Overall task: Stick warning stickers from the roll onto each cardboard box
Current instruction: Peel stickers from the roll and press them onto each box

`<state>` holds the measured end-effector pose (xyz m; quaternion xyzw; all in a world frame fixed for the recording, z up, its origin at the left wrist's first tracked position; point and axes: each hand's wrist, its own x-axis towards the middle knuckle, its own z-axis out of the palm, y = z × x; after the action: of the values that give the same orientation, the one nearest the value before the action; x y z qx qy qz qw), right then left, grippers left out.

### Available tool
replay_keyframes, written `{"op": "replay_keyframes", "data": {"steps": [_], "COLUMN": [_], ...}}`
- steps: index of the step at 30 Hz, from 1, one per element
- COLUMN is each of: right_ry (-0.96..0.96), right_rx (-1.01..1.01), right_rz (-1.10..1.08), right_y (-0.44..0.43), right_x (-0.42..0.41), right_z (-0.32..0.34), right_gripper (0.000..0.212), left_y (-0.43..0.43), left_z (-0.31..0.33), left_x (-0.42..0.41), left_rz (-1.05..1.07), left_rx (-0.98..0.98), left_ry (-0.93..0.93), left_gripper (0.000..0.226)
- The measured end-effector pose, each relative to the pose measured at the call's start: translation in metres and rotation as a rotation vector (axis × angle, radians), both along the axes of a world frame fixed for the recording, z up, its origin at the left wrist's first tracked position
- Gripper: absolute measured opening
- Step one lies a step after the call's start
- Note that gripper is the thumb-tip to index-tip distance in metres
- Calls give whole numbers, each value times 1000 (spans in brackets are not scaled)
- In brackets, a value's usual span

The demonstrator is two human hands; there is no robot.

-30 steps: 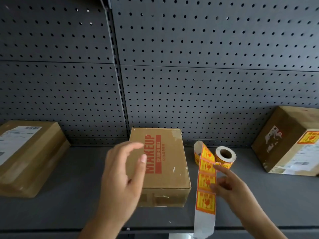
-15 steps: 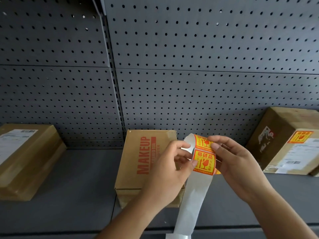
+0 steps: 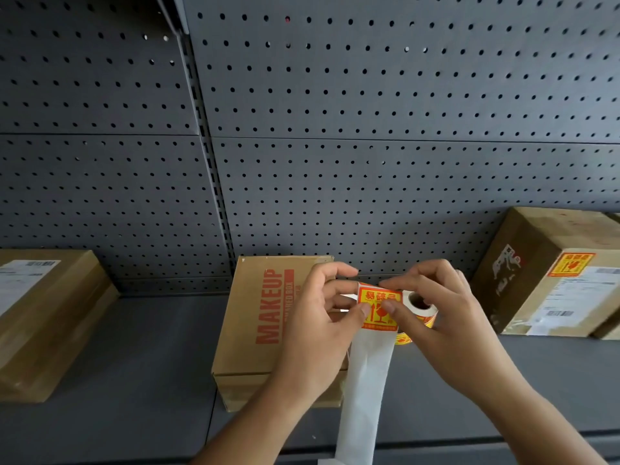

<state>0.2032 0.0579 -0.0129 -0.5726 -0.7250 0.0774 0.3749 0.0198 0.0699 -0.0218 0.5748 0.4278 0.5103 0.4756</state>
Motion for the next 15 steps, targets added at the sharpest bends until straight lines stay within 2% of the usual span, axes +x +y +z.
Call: {"op": "replay_keyframes", "data": {"steps": [2, 6, 11, 15], "right_ry": [-46, -18, 8, -29], "right_rx": [55, 126, 221, 303], "right_rz": [-1, 41, 74, 45], "right_y": [0, -1, -3, -5], "right_x": [2, 1, 2, 4], "right_z": [0, 2, 3, 2], "right_gripper": [35, 29, 21, 23], "left_y": [-1, -2, -3, -1], "left_z": [1, 7, 15, 17], "left_x": [0, -2, -4, -3], "left_rz": [-13, -103, -203, -243], "left_rx": [-1, -63, -206, -303], "left_ry": [7, -23, -254, -414], "left_gripper": [41, 32, 25, 31]}}
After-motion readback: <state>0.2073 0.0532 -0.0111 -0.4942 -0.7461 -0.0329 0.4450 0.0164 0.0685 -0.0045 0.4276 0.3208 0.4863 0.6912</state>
